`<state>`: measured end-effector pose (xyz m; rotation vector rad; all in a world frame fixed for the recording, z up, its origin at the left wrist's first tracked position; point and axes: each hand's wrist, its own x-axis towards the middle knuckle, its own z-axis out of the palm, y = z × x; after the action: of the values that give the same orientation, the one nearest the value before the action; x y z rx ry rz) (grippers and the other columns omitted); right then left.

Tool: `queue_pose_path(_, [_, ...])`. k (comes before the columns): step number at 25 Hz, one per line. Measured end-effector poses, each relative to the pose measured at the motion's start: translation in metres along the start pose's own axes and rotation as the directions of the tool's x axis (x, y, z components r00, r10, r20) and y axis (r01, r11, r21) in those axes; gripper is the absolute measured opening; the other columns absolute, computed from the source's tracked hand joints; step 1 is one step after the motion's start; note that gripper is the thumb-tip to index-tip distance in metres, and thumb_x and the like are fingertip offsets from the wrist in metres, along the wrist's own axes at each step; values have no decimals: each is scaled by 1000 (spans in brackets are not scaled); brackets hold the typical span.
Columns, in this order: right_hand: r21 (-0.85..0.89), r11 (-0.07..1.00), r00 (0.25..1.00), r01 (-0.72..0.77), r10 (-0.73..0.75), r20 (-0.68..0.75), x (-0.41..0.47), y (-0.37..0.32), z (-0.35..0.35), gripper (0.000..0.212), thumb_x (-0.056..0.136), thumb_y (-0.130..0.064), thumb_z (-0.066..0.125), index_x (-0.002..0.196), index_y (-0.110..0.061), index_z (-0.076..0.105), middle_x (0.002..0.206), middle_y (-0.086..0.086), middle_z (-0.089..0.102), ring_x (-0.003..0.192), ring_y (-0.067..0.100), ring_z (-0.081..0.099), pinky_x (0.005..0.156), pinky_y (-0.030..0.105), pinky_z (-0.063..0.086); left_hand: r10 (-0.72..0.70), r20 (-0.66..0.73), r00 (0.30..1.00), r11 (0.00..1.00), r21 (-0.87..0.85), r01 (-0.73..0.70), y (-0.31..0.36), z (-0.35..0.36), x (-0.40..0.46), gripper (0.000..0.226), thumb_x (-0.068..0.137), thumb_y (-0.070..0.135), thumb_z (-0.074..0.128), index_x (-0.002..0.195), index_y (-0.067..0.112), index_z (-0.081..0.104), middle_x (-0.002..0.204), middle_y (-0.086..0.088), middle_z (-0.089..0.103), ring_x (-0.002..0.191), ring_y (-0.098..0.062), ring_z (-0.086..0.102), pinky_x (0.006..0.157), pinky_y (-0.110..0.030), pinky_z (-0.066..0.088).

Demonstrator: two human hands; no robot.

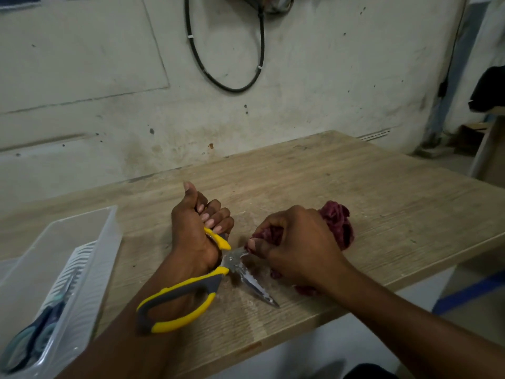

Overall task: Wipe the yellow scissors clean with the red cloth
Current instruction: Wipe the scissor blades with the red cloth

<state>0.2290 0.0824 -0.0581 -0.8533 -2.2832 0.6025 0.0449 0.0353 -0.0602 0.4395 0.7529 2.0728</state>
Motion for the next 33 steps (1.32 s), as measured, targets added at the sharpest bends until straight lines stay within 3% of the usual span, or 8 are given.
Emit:
queue_pose_path(4, [-94, 993, 997, -71, 73, 18, 9, 6, -3, 14, 84, -42, 80, 90, -30, 80, 73, -13, 73, 67, 3, 66, 62, 34, 62, -17, -9, 1000, 1000, -22, 17, 0, -2, 0, 61, 106, 51, 42, 55, 18, 40, 46, 4, 26, 35, -11, 25, 37, -17, 23])
queue_pose_path(11, [-118, 992, 996, -50, 58, 62, 11, 2, -4, 9, 81, -37, 81, 85, -29, 80, 68, -13, 71, 64, 3, 66, 59, 32, 61, -18, -43, 999, 1000, -18, 17, 0, -1, -2, 62, 106, 51, 42, 53, 18, 39, 45, 4, 26, 34, -11, 24, 37, -17, 22])
queue_pose_path(15, [-31, 1000, 997, 1, 1, 81, 6, -5, 1, 4, 81, -30, 80, 83, -27, 81, 64, -10, 72, 57, 3, 66, 55, 35, 62, -11, -43, 999, 1000, -13, 11, 1, -1, -2, 64, 106, 50, 42, 50, 19, 39, 44, 4, 25, 33, -10, 23, 38, -17, 19])
queue_pose_path(20, [-137, 989, 994, -47, 61, 95, 10, 1, -4, 7, 84, -34, 80, 87, -28, 80, 67, -12, 72, 58, 2, 63, 50, 24, 52, -19, -57, 998, 1000, -21, 18, 0, 1, -3, 62, 106, 49, 43, 53, 19, 37, 45, 4, 25, 33, -11, 23, 37, -16, 20])
queue_pose_path(23, [-42, 998, 992, -36, 41, 115, 4, -4, -2, 7, 84, -32, 81, 90, -30, 82, 67, -12, 73, 57, 1, 64, 53, 27, 57, -25, -57, 998, 999, -36, 23, 0, 2, -2, 61, 106, 49, 44, 54, 19, 37, 44, 4, 26, 32, -11, 24, 37, -15, 21])
queue_pose_path(27, [-171, 984, 993, -49, 66, 95, 4, -5, -2, 9, 83, -34, 78, 91, -33, 81, 63, -13, 66, 59, 1, 60, 51, 21, 44, -32, -69, 997, 999, -46, 29, -1, 0, -1, 59, 105, 49, 46, 56, 19, 35, 44, 4, 25, 32, -10, 24, 35, -15, 22])
queue_pose_path(30, [-122, 992, 994, -10, 24, 111, 0, -11, 1, 12, 82, -33, 77, 93, -33, 81, 66, -12, 70, 63, 4, 65, 58, 26, 56, -25, -76, 997, 999, -43, 22, 1, 3, -2, 59, 105, 49, 47, 55, 19, 34, 43, 4, 24, 31, -10, 23, 35, -15, 20])
queue_pose_path(33, [-191, 981, 995, -20, 39, 95, 2, -10, -2, 12, 83, -33, 75, 94, -34, 81, 68, -11, 71, 66, 7, 67, 60, 26, 58, -31, -101, 994, 999, -37, 28, 0, 4, -3, 58, 105, 48, 47, 57, 19, 32, 44, 3, 24, 32, -10, 23, 36, -16, 19])
